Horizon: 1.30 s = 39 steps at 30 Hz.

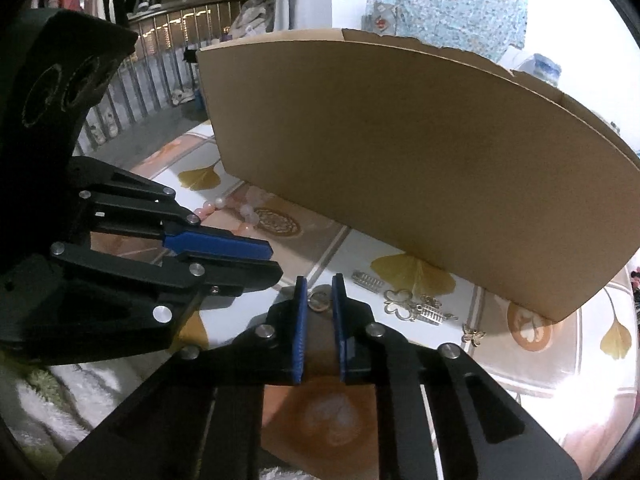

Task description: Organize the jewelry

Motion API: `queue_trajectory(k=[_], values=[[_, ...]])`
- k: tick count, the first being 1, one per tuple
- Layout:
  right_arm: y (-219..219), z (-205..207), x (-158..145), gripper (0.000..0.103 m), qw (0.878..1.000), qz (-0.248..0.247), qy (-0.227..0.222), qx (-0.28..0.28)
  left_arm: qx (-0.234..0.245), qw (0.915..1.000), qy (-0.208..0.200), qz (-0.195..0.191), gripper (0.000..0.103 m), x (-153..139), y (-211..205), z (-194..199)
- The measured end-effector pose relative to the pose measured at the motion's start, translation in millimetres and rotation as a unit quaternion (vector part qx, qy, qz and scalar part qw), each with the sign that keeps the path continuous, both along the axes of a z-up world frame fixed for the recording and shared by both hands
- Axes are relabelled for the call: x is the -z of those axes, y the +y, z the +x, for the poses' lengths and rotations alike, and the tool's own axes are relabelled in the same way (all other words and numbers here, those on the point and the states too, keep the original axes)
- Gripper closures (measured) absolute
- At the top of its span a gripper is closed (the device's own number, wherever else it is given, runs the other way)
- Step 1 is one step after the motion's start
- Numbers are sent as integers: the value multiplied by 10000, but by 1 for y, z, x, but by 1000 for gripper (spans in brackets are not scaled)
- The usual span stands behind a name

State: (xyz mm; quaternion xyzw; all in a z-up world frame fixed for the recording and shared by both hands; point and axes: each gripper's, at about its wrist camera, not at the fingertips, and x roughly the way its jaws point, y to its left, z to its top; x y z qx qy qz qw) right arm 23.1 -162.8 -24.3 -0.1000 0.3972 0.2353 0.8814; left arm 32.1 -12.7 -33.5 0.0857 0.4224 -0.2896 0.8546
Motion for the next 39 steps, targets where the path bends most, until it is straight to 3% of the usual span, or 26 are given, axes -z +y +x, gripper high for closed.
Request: queue_trajectory(k=[8, 9, 10, 17, 18, 21, 23, 29, 39], values=[[-8, 0, -3, 91, 9997, 206, 77, 128, 12, 9999, 21, -105, 94, -1, 5, -1], [-9, -1, -4, 91, 9996, 219, 66, 144, 21, 9999, -5, -123, 102, -2, 6, -1], [-10, -2, -5, 91, 9996, 232, 51, 159, 51, 9999, -7, -143, 103, -3, 6, -2], [-18, -12, -13, 91, 9992, 300, -49, 275, 11, 10000, 11, -52, 103, -8, 7, -10], [-19, -13, -14, 91, 9991, 311, -53, 284, 5, 10000, 9, -66, 100, -10, 7, -11], [-20, -17, -14, 91, 9989, 345, -62, 322, -111, 9999, 1, -21, 77, -12, 7, -14], [-21, -19, -14, 91, 9986, 394, -56, 341, -149, 9999, 23, 14, 77, -12, 7, -15], [-22, -24, -11, 91, 9980, 524, -36, 342, -374, 9990, 205, 122, 77, -7, 5, -9], [-31, -23, -11, 91, 9963, 730, -75, 444, -223, 9975, 63, 665, 93, -3, -21, -2]])
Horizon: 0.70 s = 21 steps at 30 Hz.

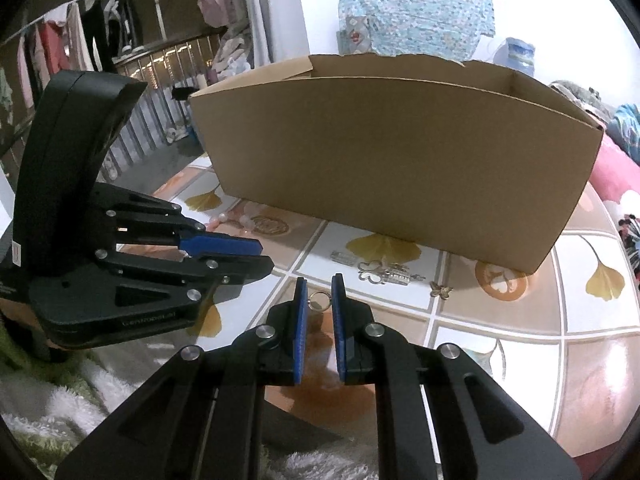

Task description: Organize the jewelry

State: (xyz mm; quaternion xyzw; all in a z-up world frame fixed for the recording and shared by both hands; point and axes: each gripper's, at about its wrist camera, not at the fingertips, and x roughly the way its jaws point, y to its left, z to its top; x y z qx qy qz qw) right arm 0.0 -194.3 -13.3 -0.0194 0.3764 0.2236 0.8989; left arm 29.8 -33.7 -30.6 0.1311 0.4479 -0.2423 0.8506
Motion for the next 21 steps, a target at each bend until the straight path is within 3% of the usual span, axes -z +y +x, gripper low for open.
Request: queue_trajectory(k=[10, 12, 21], values=[[-8, -1, -2, 91, 9999, 97, -57, 126, 120, 9999, -56, 11, 94, -1, -6, -5], [-9, -2, -3, 91, 9998, 96, -85, 140, 142, 9999, -74, -11, 103, -4, -5, -7], [-11, -9, -12, 91, 9995, 105, -241, 191, 112, 9998, -117, -125, 103, -13, 3, -17]])
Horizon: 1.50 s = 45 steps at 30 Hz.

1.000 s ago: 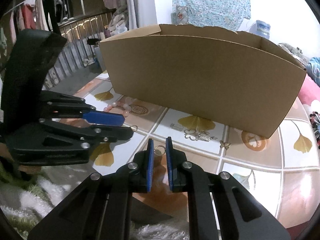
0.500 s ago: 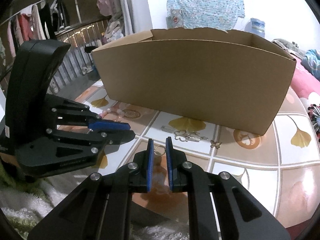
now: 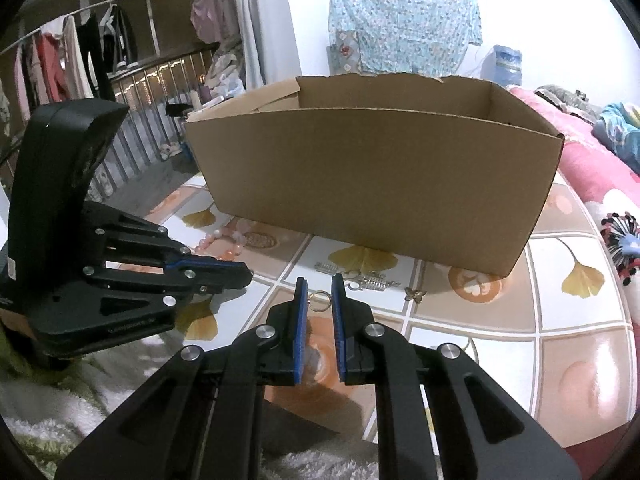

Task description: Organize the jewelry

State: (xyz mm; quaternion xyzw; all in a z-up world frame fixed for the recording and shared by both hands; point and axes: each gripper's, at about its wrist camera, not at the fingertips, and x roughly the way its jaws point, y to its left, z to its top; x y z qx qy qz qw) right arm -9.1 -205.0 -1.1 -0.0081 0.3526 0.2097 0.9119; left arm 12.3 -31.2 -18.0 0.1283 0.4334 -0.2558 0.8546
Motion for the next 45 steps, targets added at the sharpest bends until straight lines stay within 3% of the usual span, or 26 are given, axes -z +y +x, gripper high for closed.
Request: queue_trajectory(k=[2, 3, 4, 11, 22, 34, 45], values=[[1, -2, 0, 91, 10000, 5, -2, -3, -38, 10000, 61, -3, 93, 0, 2, 0], [2, -3, 0, 91, 10000, 9, 1, -11, -95, 9999, 89, 31, 81, 2, 3, 0], [2, -3, 0, 91, 10000, 11, -1, -15, -164, 9998, 101, 54, 78, 3, 4, 1], [3, -4, -2, 91, 10000, 48, -54, 0, -419, 9982, 398, -151, 78, 10, 8, 15], [-6, 1, 2, 91, 9998, 123, 12, 145, -76, 9998, 91, 142, 92, 12, -14, 12], [-9, 6, 3, 91, 9996, 172, 26, 204, 164, 9997, -45, 184, 92, 11, -19, 8], [-9, 5, -2, 91, 9996, 156, -65, 229, 301, 9994, -149, -89, 92, -2, -9, -2]])
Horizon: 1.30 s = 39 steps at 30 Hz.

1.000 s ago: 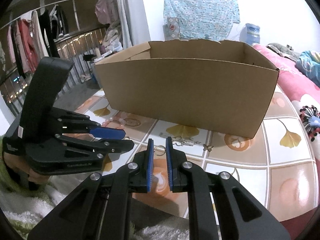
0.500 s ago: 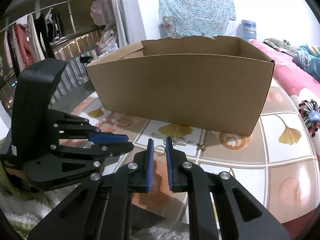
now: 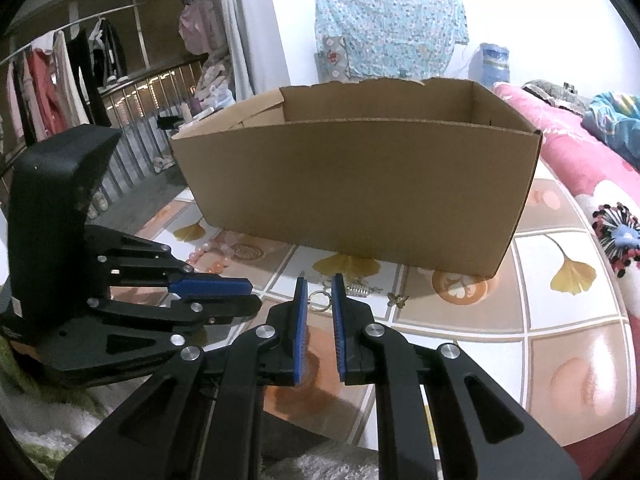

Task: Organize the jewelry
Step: 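Carry the held gold ring with the left gripper over the box, then open the left gripper to drop the gold ring into the box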

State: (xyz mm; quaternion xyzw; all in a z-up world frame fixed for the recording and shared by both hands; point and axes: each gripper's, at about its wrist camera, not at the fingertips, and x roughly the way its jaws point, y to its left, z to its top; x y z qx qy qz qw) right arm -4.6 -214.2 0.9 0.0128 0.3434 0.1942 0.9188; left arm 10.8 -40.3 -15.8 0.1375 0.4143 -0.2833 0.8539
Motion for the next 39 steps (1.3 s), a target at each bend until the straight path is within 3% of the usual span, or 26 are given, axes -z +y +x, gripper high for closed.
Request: queue_trajectory(k=[6, 10, 15, 17, 20, 24, 28, 33, 39], values=[[2, -4, -23, 91, 9995, 14, -303, -39, -48, 9988, -398, -277, 92, -34, 9, -11], [-2, 2, -55, 91, 9978, 348, -525, -190, -105, 9955, -689, -640, 92, -67, 19, -13], [-7, 35, -91, 91, 9946, 643, -656, -490, -372, 9919, -878, -839, 92, -100, 23, 17], [-8, 63, -100, 91, 9944, 739, -461, -596, -418, 9920, -720, -954, 92, -104, 23, 41], [-5, 113, -102, 91, 9947, 817, 190, -600, -635, 9943, -270, -809, 92, -101, 22, 87], [8, 183, -80, 91, 9859, 717, 1460, -399, -923, 9925, 313, -734, 92, -92, 19, 146], [16, 227, -54, 90, 9764, 462, 2099, -185, -1018, 9912, 621, -579, 92, -79, 8, 178], [16, 240, -42, 90, 9713, 500, 2326, -12, -1127, 9869, 1024, -527, 92, -63, -1, 198], [10, 238, -39, 90, 9695, 712, 2347, -28, -1229, 9826, 1198, -716, 82, -57, 7, 204]])
